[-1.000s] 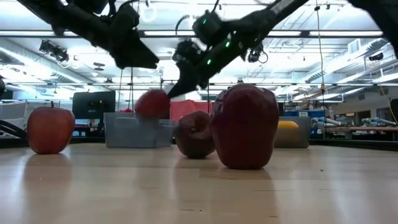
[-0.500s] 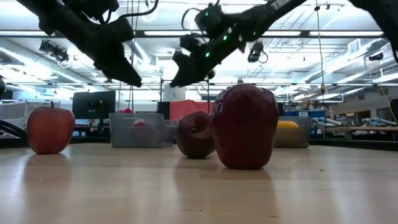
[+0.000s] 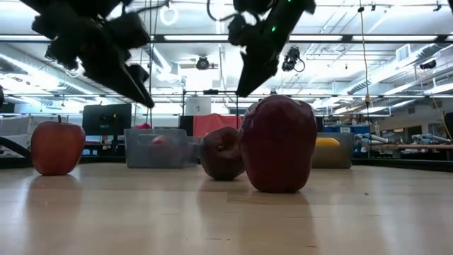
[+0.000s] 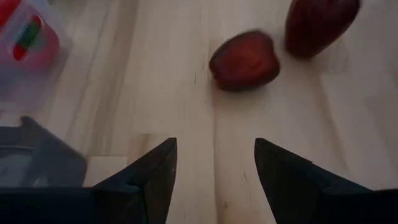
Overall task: Sort produce into baskets
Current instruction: Adjust the left black bin
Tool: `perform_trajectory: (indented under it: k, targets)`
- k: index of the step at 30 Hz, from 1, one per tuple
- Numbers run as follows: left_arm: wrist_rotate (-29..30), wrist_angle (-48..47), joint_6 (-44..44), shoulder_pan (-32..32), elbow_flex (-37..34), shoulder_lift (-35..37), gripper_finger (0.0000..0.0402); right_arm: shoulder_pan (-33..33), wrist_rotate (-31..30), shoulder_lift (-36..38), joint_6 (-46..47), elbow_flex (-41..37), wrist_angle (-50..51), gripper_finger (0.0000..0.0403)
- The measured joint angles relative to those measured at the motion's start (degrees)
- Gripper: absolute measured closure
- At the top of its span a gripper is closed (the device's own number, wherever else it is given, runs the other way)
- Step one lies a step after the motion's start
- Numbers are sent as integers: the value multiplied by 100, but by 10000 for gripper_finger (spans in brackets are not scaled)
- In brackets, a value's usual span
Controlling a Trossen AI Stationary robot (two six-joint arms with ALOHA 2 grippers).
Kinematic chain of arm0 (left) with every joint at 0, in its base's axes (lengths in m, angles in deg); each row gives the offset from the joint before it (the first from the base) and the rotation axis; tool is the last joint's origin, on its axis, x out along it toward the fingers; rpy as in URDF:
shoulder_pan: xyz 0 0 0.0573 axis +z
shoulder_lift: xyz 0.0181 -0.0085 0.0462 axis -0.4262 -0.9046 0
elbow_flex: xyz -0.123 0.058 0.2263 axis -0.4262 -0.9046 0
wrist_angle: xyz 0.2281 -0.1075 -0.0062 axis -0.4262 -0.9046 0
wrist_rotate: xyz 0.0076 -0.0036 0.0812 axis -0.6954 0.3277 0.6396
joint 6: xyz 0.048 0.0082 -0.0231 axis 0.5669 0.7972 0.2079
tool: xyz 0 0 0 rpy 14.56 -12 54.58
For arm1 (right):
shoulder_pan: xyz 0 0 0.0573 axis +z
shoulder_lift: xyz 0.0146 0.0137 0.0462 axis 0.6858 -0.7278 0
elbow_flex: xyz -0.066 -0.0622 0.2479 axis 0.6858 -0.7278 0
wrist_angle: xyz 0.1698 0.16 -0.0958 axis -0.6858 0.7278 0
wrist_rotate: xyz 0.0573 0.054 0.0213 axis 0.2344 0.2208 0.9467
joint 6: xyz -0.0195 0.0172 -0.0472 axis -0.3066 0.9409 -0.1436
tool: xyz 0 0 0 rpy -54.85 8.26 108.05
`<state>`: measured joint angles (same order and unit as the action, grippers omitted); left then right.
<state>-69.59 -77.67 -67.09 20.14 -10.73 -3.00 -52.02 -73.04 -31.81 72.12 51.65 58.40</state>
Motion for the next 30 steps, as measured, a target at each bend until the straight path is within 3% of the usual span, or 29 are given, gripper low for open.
perform_trajectory:
  k: [7,11,14,30]
  targets:
    - [509,570,16,248,0,-1151,204,639,-142,178,243,-373,131,181]
    - [701,1346,-161,635,0,-1547,209,829,-255,288,539,-623,148,191]
    - [596,1681,-152,964,0,-1680,209,914,-376,337,699,-822,119,197]
    - [534,1575,315,2629,0,-1670,209,1048,-796,485,1475,-1944,-298,199]
